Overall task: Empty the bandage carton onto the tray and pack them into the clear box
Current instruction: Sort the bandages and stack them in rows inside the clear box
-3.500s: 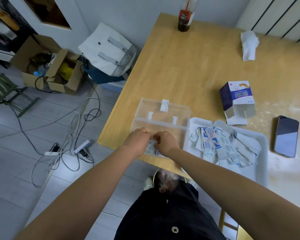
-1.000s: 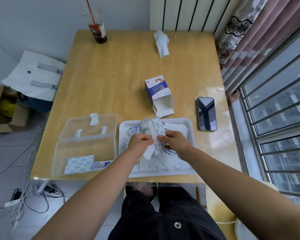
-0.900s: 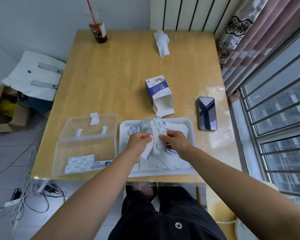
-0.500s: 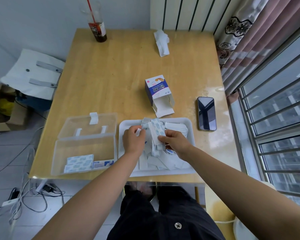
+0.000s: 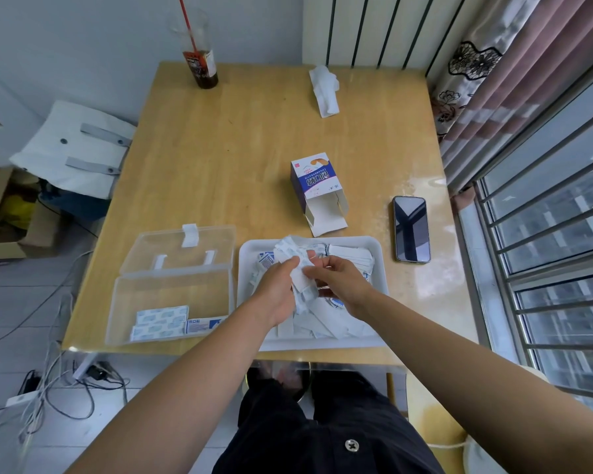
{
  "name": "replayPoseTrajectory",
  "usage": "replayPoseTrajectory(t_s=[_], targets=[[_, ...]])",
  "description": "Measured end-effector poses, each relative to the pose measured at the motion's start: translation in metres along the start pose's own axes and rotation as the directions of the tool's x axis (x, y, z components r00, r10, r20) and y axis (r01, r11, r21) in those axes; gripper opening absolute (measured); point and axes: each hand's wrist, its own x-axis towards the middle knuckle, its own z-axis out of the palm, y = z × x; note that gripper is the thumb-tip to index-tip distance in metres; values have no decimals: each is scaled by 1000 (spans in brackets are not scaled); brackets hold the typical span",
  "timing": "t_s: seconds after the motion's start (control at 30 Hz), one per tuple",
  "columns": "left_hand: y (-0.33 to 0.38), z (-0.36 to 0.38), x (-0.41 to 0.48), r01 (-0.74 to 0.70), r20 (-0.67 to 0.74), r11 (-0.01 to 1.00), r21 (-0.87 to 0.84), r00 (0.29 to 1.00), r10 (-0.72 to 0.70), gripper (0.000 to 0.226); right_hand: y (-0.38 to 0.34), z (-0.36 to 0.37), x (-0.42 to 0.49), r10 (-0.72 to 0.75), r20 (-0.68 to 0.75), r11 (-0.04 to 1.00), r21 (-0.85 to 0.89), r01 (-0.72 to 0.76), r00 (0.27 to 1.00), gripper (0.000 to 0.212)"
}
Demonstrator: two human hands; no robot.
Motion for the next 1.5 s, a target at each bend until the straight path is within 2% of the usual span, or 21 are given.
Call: replayPoseTrajectory(t_s=[0.1,0.2,0.37,0.47,0.53,0.7,0.9,1.0,1.07,1.13,1.2,1.3,1.4,1.5], targets=[[1,-2,-2,16,10,998,-61,1000,-16,33,0,1,1,-34,-46,999,-43,32,998,19],[0,-5,1,40,9,995,-96,999,-39,36,-2,2,0,-46,-91,999,-16,45,995,20],[0,-12,5,-37,-122,995,-95,992,25,34,-1,3,-5,-75,-143,997,18,79,987,22],[-1,-16,8,-72,-200,996,-55,978,59,32,-1,4,-7,-35,-51,998,43,37,998,12],[1,-13,5,-71,-206,997,-39,977,62,30,-1,7,-8,-7,-17,1000,-3,7,1000,14],[1,-9,5,-48,-199,998,-37,979,40,29,-4,11,-6,-33,-76,985,-174,19,997,26],[2,-7,8,-34,-220,994,-100,975,11,38,-5,8,-3,-16,-156,989,-148,-7,988,25],[6,-6,7,-56,-271,988,-142,963,15,32,-4,5,-2,-77,-235,985,-166,38,969,24],[10,-3,9,16,-326,995,-96,944,-47,30,-3,2,-1,-167,-308,976,-184,113,937,25],[10,-3,12,80,-364,993,-88,925,-106,25,-4,1,-2,-267,-314,951,-240,196,911,24],[9,0,9,46,-354,994,-95,932,-77,23,-4,3,-5,-341,-232,908,-332,256,911,22],[9,6,0,34,-290,999,-23,956,-39,27,-3,9,-9,-360,-121,870,-401,286,925,21],[10,5,0,7,-245,1000,-28,969,-14,47,-5,11,-9,-331,-108,886,-379,269,938,15],[9,2,-1,-7,-159,994,-109,987,-10,46,-9,10,-8,-276,-107,917,-325,229,955,23]])
